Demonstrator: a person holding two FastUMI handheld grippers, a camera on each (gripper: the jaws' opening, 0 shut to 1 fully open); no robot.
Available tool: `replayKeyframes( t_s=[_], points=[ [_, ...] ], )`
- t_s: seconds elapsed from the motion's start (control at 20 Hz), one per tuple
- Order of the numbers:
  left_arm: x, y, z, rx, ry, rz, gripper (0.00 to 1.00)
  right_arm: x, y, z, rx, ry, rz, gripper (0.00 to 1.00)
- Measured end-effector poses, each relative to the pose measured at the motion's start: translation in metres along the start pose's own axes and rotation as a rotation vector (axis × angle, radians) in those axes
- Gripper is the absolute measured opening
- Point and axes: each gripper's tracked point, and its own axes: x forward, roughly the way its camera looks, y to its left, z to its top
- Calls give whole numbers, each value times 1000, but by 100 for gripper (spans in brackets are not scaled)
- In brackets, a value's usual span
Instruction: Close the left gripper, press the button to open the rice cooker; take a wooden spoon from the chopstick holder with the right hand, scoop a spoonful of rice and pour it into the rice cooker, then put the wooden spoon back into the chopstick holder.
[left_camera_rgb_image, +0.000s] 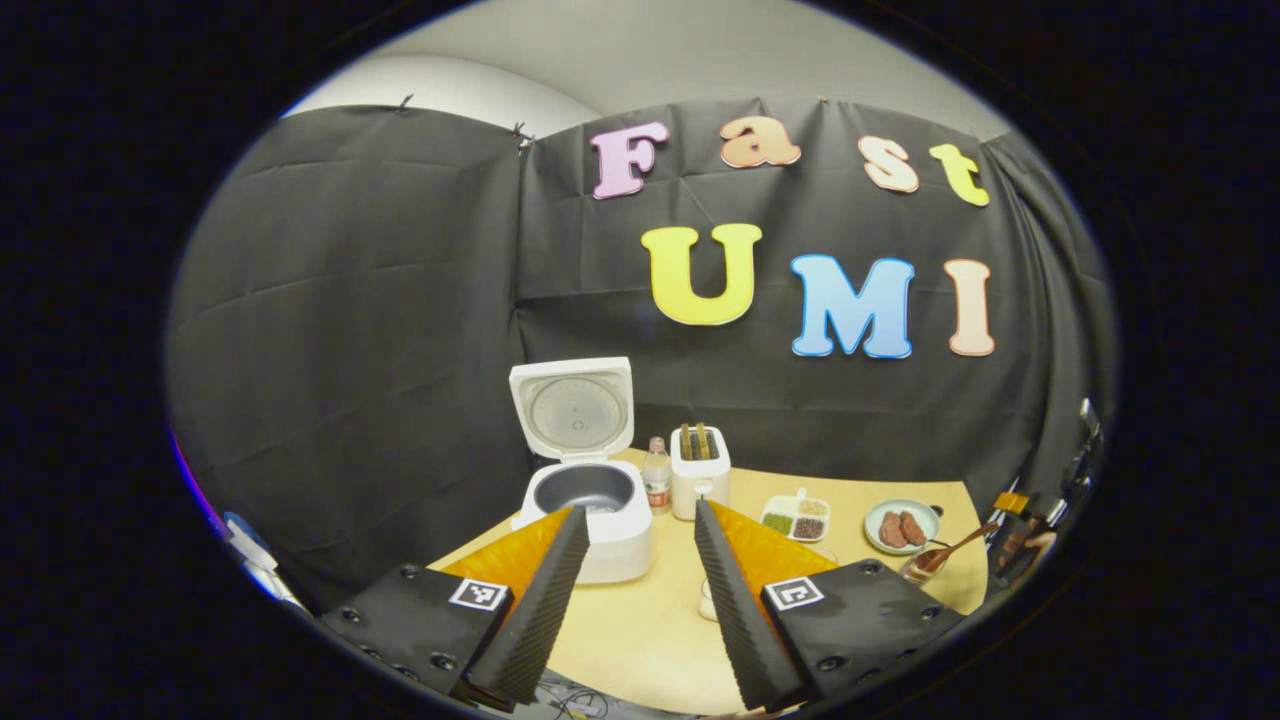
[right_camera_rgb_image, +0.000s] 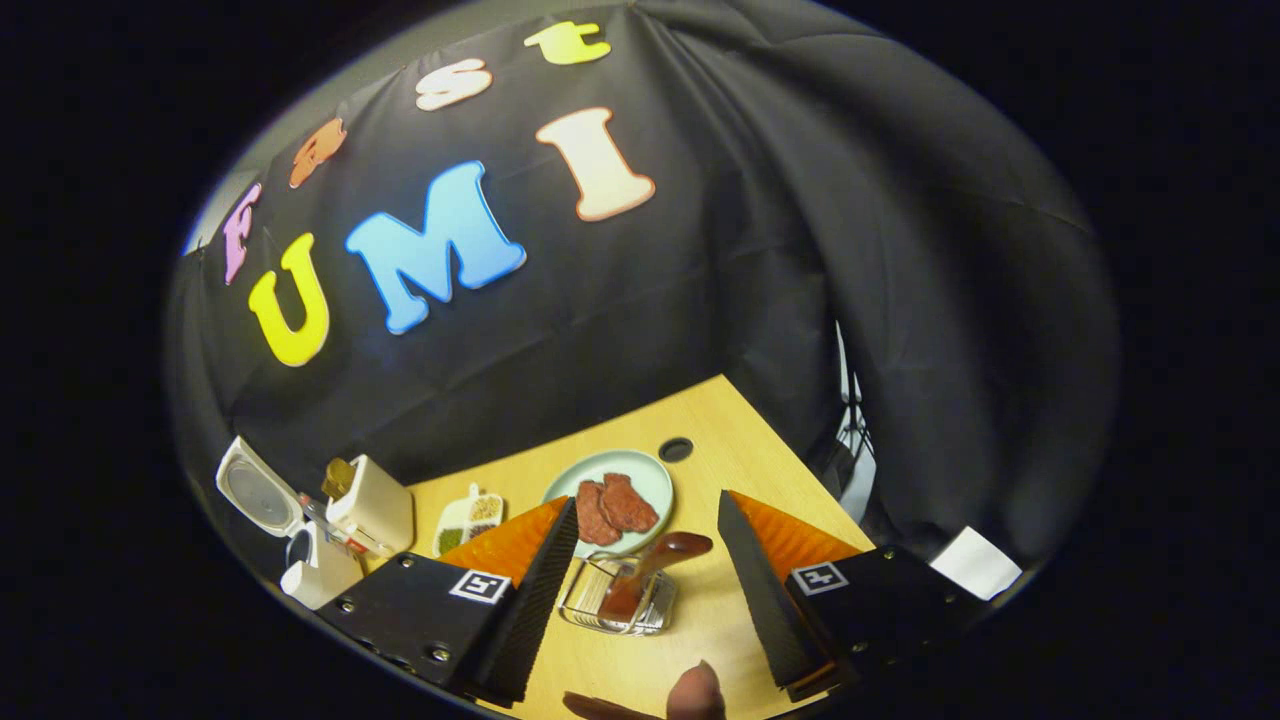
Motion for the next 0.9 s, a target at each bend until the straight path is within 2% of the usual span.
replayKeyframes(
  t_s=[0.1, 0.15, 0.25, 0.35, 0.4, 0.55, 0.6, 0.65, 0.7, 0.75, 0.85, 0.9],
  points=[
    [9, 6, 3, -12, -6, -17, 75, -17, 17, 22, -43, -90, 26, 93],
    [14, 7, 6, -18, -13, -30, 77, -27, 28, 33, -64, -125, 31, 93],
    [28, 15, 12, -22, -33, -62, 81, -43, 48, 46, -97, -169, 26, 93],
    [46, 27, 17, -26, -47, -92, 75, -62, 69, 58, -124, -220, -5, 93],
    [56, 34, 19, -35, -51, -107, 81, -73, 80, 69, -141, -269, -23, 94],
    [89, 63, 36, -69, -82, -140, 75, -112, 131, 90, -221, -415, -22, 94],
    [102, 74, 40, -78, -92, -146, 75, -122, 149, 89, -246, -424, -14, 94],
    [116, 85, 43, -88, -101, -154, 77, -132, 166, 86, -263, -417, -8, 98],
    [131, 93, 48, -100, -108, -165, 78, -141, 184, 84, -274, -415, 2, 94],
    [146, 101, 53, -112, -114, -172, 82, -150, 200, 86, -282, -427, 8, 94],
    [177, 115, 60, -129, -129, -186, 75, -164, 225, 91, -315, -464, 17, 94],
    [193, 119, 63, -132, -132, -192, 74, -171, 236, 89, -329, -469, 15, 98]
  ],
)
